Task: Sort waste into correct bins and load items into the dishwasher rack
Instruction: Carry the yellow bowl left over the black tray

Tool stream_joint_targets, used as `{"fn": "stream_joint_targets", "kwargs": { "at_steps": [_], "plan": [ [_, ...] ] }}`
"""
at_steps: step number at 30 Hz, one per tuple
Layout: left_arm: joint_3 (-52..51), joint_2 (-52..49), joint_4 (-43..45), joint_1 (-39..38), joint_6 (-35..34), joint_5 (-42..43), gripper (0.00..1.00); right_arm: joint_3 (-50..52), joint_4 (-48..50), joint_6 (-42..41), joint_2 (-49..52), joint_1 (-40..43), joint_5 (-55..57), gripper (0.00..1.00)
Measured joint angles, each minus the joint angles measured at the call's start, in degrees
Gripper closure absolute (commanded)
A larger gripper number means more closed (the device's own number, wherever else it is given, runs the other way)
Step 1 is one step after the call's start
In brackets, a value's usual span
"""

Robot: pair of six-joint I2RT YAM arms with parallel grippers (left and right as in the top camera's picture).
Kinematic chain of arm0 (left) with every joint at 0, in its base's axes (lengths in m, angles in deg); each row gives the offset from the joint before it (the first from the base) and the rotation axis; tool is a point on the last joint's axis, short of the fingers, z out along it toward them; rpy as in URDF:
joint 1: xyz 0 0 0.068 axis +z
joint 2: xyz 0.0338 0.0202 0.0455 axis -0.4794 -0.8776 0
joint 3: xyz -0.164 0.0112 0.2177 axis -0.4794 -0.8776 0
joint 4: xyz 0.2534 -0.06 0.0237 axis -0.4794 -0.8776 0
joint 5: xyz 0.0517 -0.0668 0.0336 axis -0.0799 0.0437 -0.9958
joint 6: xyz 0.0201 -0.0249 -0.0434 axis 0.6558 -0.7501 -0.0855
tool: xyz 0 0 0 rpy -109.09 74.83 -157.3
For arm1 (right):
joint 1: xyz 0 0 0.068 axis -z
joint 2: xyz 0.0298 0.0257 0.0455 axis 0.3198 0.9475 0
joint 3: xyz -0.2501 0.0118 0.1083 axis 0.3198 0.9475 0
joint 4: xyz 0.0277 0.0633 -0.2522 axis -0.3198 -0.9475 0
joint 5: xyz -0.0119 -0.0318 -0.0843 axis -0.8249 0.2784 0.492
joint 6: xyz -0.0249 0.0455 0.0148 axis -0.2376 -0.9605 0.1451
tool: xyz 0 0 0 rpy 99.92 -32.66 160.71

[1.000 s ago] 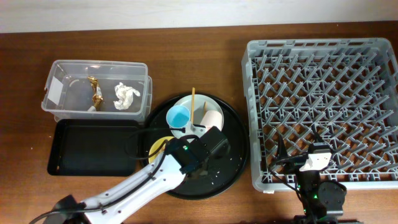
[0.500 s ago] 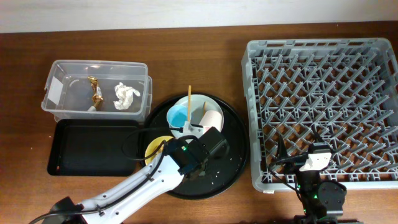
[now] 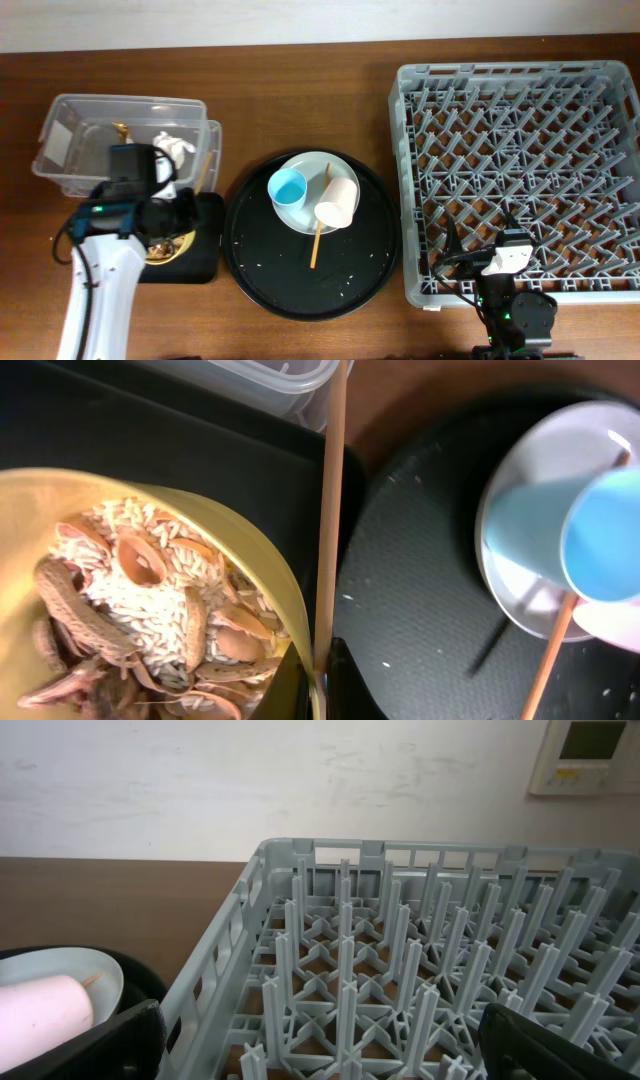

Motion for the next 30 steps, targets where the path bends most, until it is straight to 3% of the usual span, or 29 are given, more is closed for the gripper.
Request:
{"fn": "stream_joint_targets", "kwargs": {
  "at_steps": [4,14,19,25,30],
  "plan": [
    [0.0,0.0,0.0,7.9,3.6,4.7,1.0,0.0,0.0,0.0,0.0,0.0,0.0,0.02],
    [-1.3,0.0,2.8,9.2,4.2,6.6,1.0,0.0,0.0,0.0,0.0,0.0,0.0,0.01],
    [-3.0,0.0,3.0,16.7,7.7,16.4,1.0,0.0,0.0,0.0,0.0,0.0,0.0,0.02],
    [-6.8,-0.2,8.5,18.7,8.9,22.2,1.0,0.0,0.0,0.0,0.0,0.0,0.0,0.02],
    [-7.2,-0.4,8.9,25.1,11.3,28.3,0.99,0.0,0.0,0.0,0.0,0.0,0.0,0.02]
  ]
}}
